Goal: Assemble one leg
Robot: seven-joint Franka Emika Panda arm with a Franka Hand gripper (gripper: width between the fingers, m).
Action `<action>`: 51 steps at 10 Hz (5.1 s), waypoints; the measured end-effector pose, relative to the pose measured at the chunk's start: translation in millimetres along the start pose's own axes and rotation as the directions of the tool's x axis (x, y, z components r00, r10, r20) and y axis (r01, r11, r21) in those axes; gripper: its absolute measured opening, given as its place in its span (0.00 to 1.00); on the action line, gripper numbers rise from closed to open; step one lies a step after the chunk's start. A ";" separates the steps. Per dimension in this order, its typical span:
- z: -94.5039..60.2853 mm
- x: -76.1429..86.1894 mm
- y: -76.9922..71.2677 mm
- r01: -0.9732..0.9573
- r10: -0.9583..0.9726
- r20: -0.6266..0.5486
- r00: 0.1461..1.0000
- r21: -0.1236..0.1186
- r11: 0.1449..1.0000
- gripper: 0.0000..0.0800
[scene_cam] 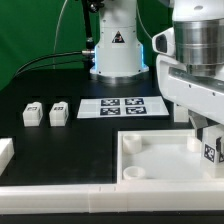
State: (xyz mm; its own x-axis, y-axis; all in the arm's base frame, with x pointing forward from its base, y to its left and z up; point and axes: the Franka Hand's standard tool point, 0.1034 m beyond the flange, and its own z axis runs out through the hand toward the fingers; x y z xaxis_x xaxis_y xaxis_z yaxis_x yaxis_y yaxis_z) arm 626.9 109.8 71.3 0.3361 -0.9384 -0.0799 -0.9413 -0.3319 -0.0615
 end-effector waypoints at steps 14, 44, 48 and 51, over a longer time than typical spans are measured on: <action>1.9 -2.8 1.2 0.161 -0.161 0.009 0.987 -0.002 0.987 0.81; 3.1 -7.7 0.5 -0.196 0.196 -0.006 0.981 -0.010 0.981 0.37; 2.6 -6.1 -0.5 -0.463 0.463 0.000 0.886 -0.001 0.886 0.37; 2.7 -6.4 -0.5 -0.435 0.435 0.000 0.900 -0.001 0.900 0.47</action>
Offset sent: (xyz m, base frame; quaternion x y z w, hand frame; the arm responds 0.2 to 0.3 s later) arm 0.0011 -0.0013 -0.0046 0.0077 0.0052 0.1517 0.9884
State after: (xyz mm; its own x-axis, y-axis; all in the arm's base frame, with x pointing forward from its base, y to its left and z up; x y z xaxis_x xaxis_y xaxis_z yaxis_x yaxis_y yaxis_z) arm 625.3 116.2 69.1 -0.1067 -0.9894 -0.0986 -0.9938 0.1092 -0.0194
